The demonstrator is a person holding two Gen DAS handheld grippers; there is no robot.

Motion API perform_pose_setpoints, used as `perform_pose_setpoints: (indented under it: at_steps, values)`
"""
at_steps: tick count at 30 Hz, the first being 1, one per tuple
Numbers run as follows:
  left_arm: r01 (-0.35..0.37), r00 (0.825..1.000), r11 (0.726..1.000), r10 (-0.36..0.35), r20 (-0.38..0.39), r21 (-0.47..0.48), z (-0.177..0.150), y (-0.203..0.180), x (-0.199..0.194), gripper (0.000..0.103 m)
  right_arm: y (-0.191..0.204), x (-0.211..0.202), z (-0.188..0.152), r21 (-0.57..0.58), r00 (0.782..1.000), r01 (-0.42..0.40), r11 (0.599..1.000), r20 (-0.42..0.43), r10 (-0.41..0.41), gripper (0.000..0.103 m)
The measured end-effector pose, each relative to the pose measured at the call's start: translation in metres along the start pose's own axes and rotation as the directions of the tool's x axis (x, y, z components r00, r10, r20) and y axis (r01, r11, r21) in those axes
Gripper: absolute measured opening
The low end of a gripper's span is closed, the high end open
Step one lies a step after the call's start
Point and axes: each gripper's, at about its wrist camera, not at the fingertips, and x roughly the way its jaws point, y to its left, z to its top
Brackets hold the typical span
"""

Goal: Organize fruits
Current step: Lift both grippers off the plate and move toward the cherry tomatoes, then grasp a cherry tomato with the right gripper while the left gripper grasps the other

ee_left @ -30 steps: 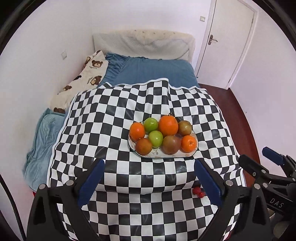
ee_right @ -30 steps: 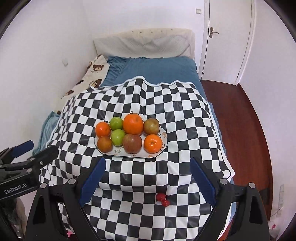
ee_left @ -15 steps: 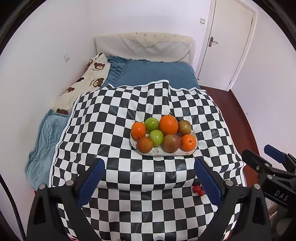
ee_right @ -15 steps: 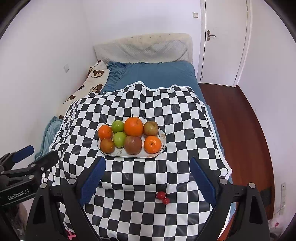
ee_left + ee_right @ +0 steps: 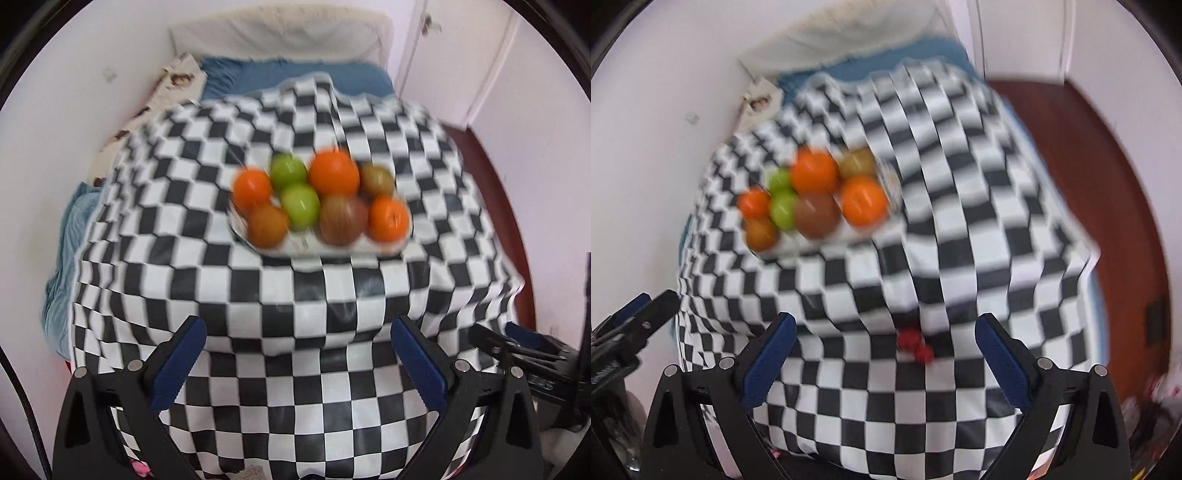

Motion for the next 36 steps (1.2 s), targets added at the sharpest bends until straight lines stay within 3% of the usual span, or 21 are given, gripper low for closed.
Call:
perform_pose_setpoints:
  at_steps: [1, 4, 9, 13, 15, 17, 22, 25, 31, 36]
  values:
    - [-0.004, 1.000, 1.000, 0.004, -0.023, 0.018, -0.002, -0.007, 0.010, 0.102, -0.011, 0.019, -0.004, 0.022, 0.999, -0.011, 1.000, -0.039, 0.012, 0.080]
    - [-0.002, 0.994, 0.997, 0.010, -0.107, 0.081, -0.008, -0.031, 0.050, 0.102, -0.035, 0.067, -0.017, 0.056, 0.992, -0.007, 0.998, -0.123, 0.014, 0.062]
    - [0.014, 0.978, 0.993, 0.011, -0.209, 0.120, -0.017, -0.053, 0.093, 0.102, -0.045, 0.110, -0.034, 0.067, 0.985, -0.027, 0.997, -0.168, 0.038, 0.050]
    - [0.012, 0.970, 0.990, 0.023, -0.243, 0.142, -0.021, -0.064, 0.109, 0.102, -0.043, 0.131, -0.040, 0.050, 0.982, -0.029, 0.998, -0.187, 0.038, 0.036]
    - [0.027, 0.967, 0.990, 0.010, -0.255, 0.138, -0.022, -0.067, 0.112, 0.102, -0.042, 0.134, -0.044, 0.025, 0.984, -0.036, 0.999, -0.172, 0.040, 0.035]
    - [0.055, 0.965, 0.989, -0.016, -0.261, 0.141, -0.024, -0.072, 0.113, 0.102, -0.040, 0.133, -0.048, -0.012, 0.988, -0.016, 1.000, -0.154, 0.014, 0.026]
    - [0.139, 0.955, 0.974, -0.085, -0.284, 0.177, -0.027, -0.095, 0.119, 0.102, -0.055, 0.116, -0.058, 0.006, 0.993, -0.023, 1.000, -0.111, 0.024, 0.026]
    - [0.202, 0.939, 0.961, -0.134, -0.317, 0.191, -0.032, -0.116, 0.127, 0.098, -0.072, 0.102, -0.061, 0.036, 0.996, -0.019, 0.999, -0.086, 0.022, 0.026]
    - [0.268, 0.911, 0.937, -0.170, -0.376, 0.224, -0.045, -0.158, 0.147, 0.065, -0.104, 0.083, -0.063, 0.094, 0.998, 0.008, 0.996, -0.067, -0.002, 0.026]
    - [0.273, 0.906, 0.926, -0.155, -0.393, 0.263, -0.052, -0.179, 0.164, 0.056, -0.127, 0.075, -0.064, 0.130, 0.998, 0.020, 0.991, -0.064, -0.011, 0.026]
